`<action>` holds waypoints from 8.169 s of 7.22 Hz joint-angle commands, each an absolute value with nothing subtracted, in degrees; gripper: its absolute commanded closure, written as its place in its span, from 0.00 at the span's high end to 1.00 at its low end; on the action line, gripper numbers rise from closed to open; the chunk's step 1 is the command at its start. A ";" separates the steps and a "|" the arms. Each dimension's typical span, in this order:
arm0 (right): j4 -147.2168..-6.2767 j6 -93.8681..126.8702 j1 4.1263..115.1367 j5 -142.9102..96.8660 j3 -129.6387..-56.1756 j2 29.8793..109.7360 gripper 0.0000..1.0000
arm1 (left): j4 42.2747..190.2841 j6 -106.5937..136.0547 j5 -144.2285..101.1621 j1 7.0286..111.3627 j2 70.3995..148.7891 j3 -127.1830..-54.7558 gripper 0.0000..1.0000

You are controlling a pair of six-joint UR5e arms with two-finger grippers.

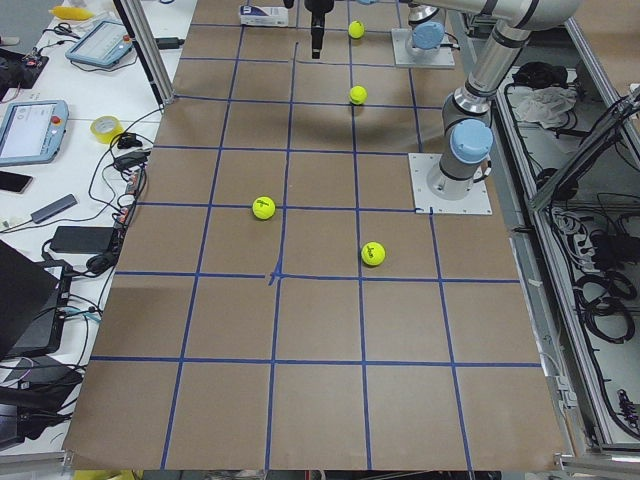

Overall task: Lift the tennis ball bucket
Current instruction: 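Lower the right gripper over the upright white Wilson tennis ball can, then close the right gripper on the can's top and lift it, then carry the can with the right gripper toward the left gripper, tipping it sideways, then lower the can with the right gripper and lay it on its side, then open the right gripper and raise it away while the left arm reaches toward the can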

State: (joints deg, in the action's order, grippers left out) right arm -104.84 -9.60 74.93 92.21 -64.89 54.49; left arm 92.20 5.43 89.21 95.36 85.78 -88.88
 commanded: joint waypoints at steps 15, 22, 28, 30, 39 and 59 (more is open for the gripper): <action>-114.35 -20.12 71.54 90.54 -65.21 44.72 0.42 | 91.76 5.01 89.12 94.66 85.78 -88.95 1.00; -114.17 -32.77 88.37 91.40 -68.11 50.18 0.11 | 91.76 5.10 89.12 94.66 85.78 -88.94 1.00; -122.29 -60.48 106.23 91.41 -71.79 50.01 0.00 | 91.76 4.58 89.12 94.57 85.78 -88.95 1.00; -123.13 -66.16 109.49 91.49 -75.04 50.45 0.00 | 91.76 4.66 89.21 94.57 85.78 -88.95 1.00; -127.52 -70.14 119.18 95.37 -80.94 50.89 0.00 | 91.76 4.66 89.21 94.48 85.87 -89.03 1.00; -126.39 -55.11 107.80 77.74 -83.14 57.55 1.00 | 92.20 4.66 89.38 94.13 85.78 -88.95 1.00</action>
